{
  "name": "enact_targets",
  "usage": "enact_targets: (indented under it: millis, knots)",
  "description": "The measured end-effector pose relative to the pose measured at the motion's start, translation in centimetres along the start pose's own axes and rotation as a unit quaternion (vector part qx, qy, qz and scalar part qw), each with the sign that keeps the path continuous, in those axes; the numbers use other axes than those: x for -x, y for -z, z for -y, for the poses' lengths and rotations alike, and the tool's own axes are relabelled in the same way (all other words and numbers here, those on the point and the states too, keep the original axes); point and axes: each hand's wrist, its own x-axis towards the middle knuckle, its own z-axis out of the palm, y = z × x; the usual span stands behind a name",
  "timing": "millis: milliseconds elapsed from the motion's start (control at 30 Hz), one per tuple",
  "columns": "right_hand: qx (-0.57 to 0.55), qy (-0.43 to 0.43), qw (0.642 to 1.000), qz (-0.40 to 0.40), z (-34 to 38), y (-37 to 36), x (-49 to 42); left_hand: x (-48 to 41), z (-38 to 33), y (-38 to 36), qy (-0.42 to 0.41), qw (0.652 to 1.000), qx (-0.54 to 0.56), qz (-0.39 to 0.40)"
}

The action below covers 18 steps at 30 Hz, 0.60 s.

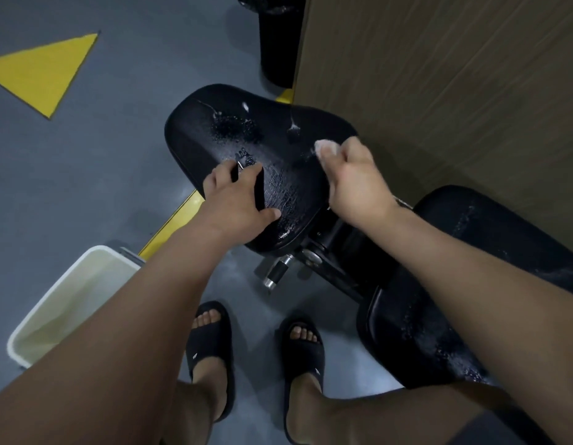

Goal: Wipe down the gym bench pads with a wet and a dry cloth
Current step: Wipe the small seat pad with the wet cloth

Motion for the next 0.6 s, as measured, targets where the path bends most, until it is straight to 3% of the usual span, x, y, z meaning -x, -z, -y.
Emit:
enact_targets:
  millis: [67,133,200,300,367,500,600]
  knots:
    - [-0.017,0.093,0.995,-0.019,0.4,0.2,1.3,-0.1,-0.1,0.1,0.004,1.000,0.003,-0.003]
    - [-0.015,0.153,0.988,0.013,-0.1,0.0,2.1,-0.1,-0.1,0.1,0.004,1.000,0.006,-0.007]
    - [-0.001,0.123,0.992,-0.004,-2.1,0.3,0.1,-0.1,-0.1,-0.1,0.003,1.000,0.010,-0.008]
    - [0.029,0.006,0.999,-0.014,-2.5,0.5,-2.8,-0.1,0.0,-0.1,0.001,1.000,0.012,-0.014]
    - [0.041,0.023,0.999,-0.013,-0.1,0.3,-2.1,-0.1,-0.1,-0.1,0.002,1.000,0.009,-0.015]
    - [-0.008,0.173,0.984,0.038,0.9,0.6,0.1,-0.2,-0.2,0.0,0.009,1.000,0.008,-0.016]
    - [0.001,0.063,0.998,-0.013,-1.6,1.1,-3.0,-0.1,-0.2,0.0,0.003,1.000,0.013,-0.016]
